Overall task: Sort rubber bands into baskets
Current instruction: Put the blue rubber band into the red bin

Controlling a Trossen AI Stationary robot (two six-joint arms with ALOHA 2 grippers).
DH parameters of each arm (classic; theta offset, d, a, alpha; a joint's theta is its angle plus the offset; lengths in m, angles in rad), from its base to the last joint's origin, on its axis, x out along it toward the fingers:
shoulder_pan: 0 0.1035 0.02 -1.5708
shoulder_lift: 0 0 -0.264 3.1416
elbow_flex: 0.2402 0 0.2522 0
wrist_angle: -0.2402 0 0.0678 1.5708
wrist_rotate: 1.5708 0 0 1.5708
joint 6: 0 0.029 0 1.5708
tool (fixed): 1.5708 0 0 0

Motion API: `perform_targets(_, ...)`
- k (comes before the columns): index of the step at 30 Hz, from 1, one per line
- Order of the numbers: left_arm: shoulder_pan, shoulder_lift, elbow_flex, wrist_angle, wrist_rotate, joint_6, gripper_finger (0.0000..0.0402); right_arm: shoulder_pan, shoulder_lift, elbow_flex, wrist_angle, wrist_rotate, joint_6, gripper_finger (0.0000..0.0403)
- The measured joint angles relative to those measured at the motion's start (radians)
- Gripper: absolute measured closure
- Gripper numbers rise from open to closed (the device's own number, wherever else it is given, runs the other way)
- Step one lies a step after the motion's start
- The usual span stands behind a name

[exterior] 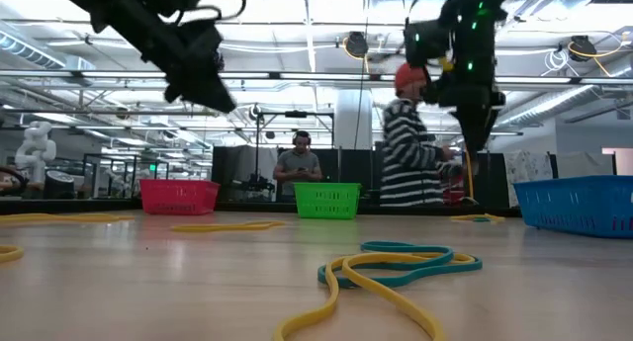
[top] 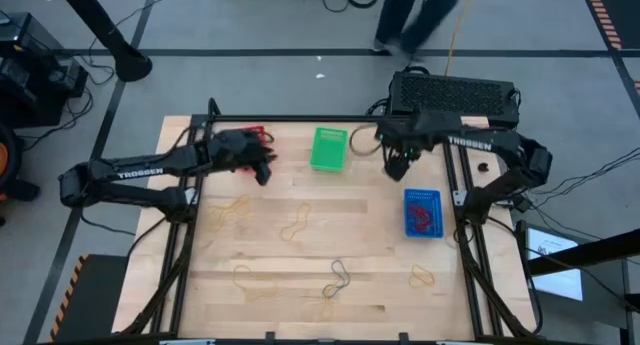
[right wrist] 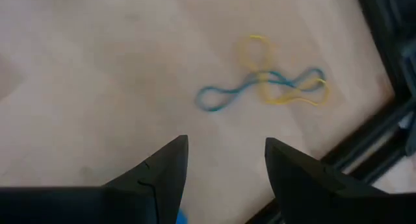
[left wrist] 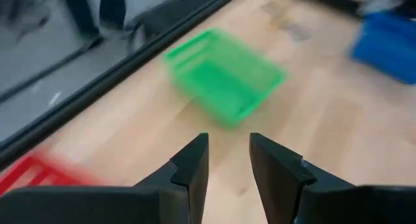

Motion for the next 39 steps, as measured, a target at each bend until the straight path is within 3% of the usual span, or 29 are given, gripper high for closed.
perform_targets(3, -0.085, 0.000, -0.064, 0.149, -0.001, 0.043, 0.0283, -0.107, 0.032, 0.000, 0.030, -0.021, -0.013, 0.0206)
perform_targets(9, -0.157, 0.001, -0.143, 0.302, -0.010, 0.054, 0.0283, -0.236, 0.123, -0.038, 0.141, -0.211, 0.043, 0.0206)
perform_targets(23, -0.167, 0.000, -0.151, 0.328, -0.018, 0.072, 0.0283, -0.268, 0.328, -0.066, 0.185, -0.228, 0.031, 0.0217)
perform_targets(32, -0.168, 0.000, -0.151, 0.328, -0.018, 0.063, 0.0283, -0.285, 0.361, -0.064, 0.239, -0.261, -0.007, 0.0278)
perform_targets(39, -0.169, 0.000, -0.151, 0.328, -0.018, 0.061, 0.0283, -0.287, 0.332, -0.067, 0.220, -0.260, -0.057, 0.0391)
